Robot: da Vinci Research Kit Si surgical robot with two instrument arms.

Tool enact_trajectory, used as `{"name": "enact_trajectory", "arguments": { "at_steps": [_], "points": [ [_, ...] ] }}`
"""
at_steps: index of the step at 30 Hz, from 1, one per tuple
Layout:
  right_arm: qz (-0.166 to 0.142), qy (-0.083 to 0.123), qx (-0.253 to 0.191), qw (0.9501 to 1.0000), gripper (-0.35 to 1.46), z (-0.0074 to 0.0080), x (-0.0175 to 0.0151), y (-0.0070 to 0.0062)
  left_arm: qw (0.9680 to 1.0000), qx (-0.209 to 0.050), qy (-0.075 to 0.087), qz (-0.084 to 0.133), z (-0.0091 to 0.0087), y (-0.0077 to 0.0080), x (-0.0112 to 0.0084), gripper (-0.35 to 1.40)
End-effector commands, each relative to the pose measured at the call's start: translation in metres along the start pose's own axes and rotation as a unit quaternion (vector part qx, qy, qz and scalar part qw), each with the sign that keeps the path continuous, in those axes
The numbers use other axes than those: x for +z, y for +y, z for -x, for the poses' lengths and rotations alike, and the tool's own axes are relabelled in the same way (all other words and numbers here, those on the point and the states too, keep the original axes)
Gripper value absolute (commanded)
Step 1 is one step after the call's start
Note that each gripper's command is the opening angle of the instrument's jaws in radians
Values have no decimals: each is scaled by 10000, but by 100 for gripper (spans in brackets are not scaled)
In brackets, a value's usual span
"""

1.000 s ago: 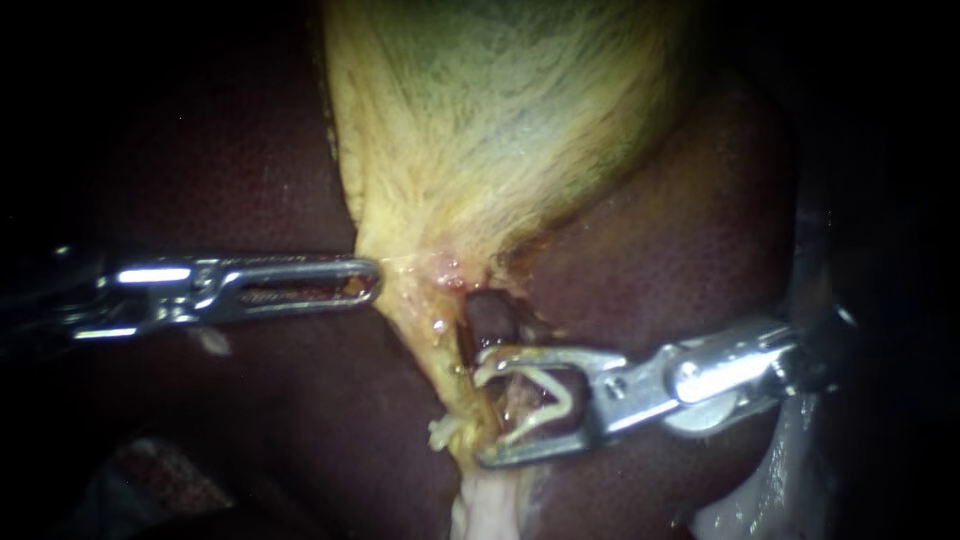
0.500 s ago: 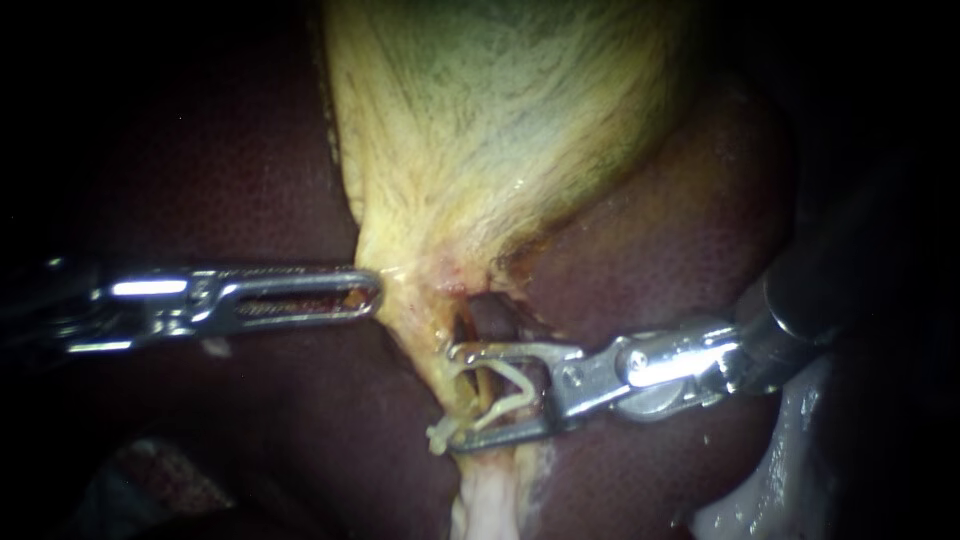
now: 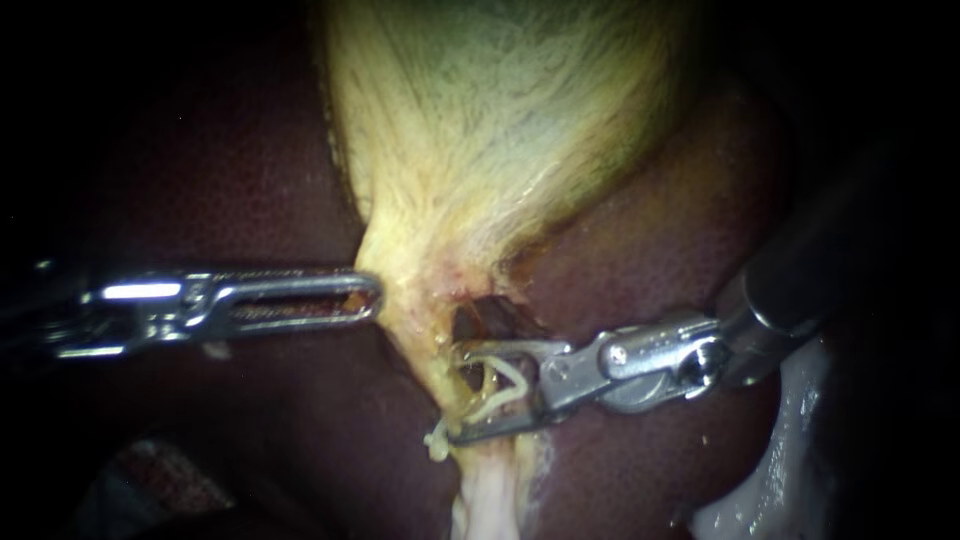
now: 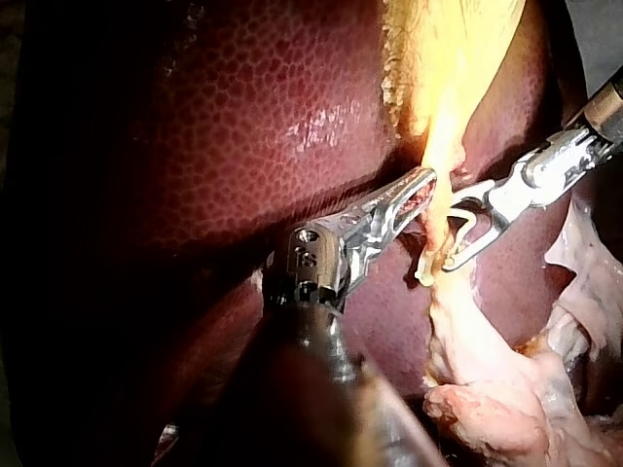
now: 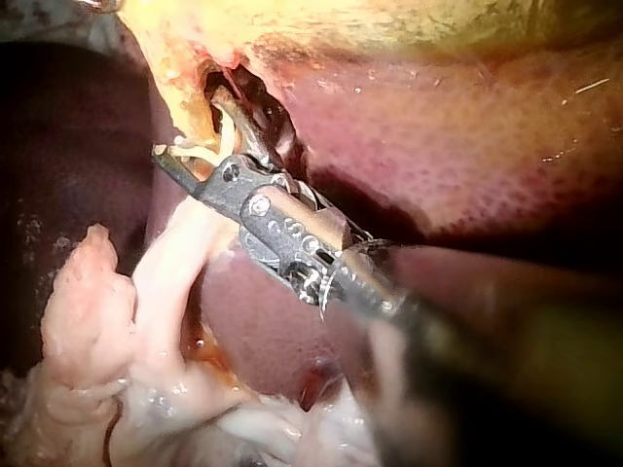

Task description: Clipping second clip left tube

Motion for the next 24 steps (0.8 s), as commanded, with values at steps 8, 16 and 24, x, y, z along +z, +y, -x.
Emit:
{"name": "enact_trajectory", "arguments": {
  "at_steps": [8, 16, 24],
  "points": [
    [-144, -3, -37, 9999, 54, -3, 19, -7, 10000, -7, 4, 2, 1, -1, 5, -35],
    [-263, -49, -3, 9996, 45, 1, 23, -7, 10000, -8, 10, -8, 1, -1, 7, -35],
    [-301, -297, 29, 9991, -15, 0, 15, -7, 10000, -7, 10, -7, 1, -1, 7, -35]
  ]
}}
